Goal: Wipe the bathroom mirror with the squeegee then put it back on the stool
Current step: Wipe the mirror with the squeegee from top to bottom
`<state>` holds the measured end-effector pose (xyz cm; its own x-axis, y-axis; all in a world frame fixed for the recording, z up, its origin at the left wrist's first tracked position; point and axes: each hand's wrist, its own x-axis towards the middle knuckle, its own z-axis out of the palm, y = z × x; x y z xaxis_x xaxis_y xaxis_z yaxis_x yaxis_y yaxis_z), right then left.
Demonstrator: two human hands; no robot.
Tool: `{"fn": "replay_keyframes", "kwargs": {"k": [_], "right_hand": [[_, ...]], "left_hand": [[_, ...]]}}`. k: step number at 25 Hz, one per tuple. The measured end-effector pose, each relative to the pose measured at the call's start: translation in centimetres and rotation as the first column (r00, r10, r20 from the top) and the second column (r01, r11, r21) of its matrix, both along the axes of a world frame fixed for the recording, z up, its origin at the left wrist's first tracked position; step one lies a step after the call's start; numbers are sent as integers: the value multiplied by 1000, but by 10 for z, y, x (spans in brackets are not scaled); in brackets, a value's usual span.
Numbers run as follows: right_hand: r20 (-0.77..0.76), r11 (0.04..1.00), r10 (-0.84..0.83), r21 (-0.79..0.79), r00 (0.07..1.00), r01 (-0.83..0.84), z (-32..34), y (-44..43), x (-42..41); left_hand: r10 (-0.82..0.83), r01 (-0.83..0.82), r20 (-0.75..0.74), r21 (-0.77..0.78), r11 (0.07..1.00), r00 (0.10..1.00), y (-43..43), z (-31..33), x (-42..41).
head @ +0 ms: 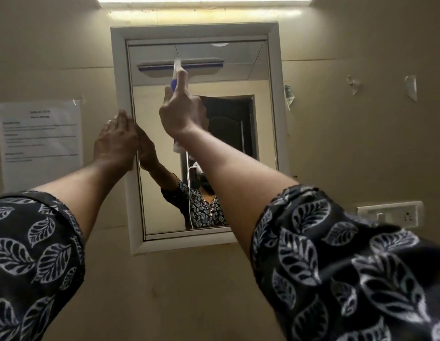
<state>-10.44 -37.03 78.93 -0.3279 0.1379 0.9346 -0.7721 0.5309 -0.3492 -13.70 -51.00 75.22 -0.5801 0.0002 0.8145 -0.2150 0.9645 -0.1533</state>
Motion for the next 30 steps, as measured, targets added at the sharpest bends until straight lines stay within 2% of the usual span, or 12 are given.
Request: {"fn": "replay_keyframes", "kwargs": {"k": [5, 8, 10, 14, 18, 21, 24, 26, 27, 30], "right_hand": [[22, 989, -13, 150, 1000, 10, -72, 7, -14], [-23, 990, -51, 128, 998, 54, -132, 8, -13], [-45, 991, -104, 76, 994, 107, -182, 4, -7], [146, 994, 15, 106, 989, -30, -282, 4, 14], [137, 973, -91, 221, 986, 60, -324, 16, 25], [152, 970, -167, 205, 974, 134, -323, 15, 25], [140, 995, -7, 95, 990, -7, -297, 16, 43], [93, 994, 41, 101, 995, -51, -245, 26, 43], [21, 995, 18, 99, 1000, -20, -206, 32, 36], [-93, 999, -38, -10, 995, 37, -79, 49, 20]], "left_hand": [[-164, 164, -11, 93, 982, 986, -16, -1, -5], [-230, 230, -16, 130, 964, 973, -25, -1, -5], [-222, 223, -16, 125, 967, 975, -23, 0, -4], [-154, 155, -13, 99, 983, 988, -13, 0, -1], [-91, 89, 23, 79, 993, 996, -6, 0, 5], [-50, 48, 33, 64, 997, 998, -2, 1, 8], [-22, 21, 15, 47, 999, 1000, 1, 0, 9], [-11, 11, -1, 40, 999, 1000, 2, 0, 8], [-5, 5, -7, 39, 999, 1000, 4, 0, 8], [23, -22, -18, 47, 999, 1000, 9, -1, 6]]}}
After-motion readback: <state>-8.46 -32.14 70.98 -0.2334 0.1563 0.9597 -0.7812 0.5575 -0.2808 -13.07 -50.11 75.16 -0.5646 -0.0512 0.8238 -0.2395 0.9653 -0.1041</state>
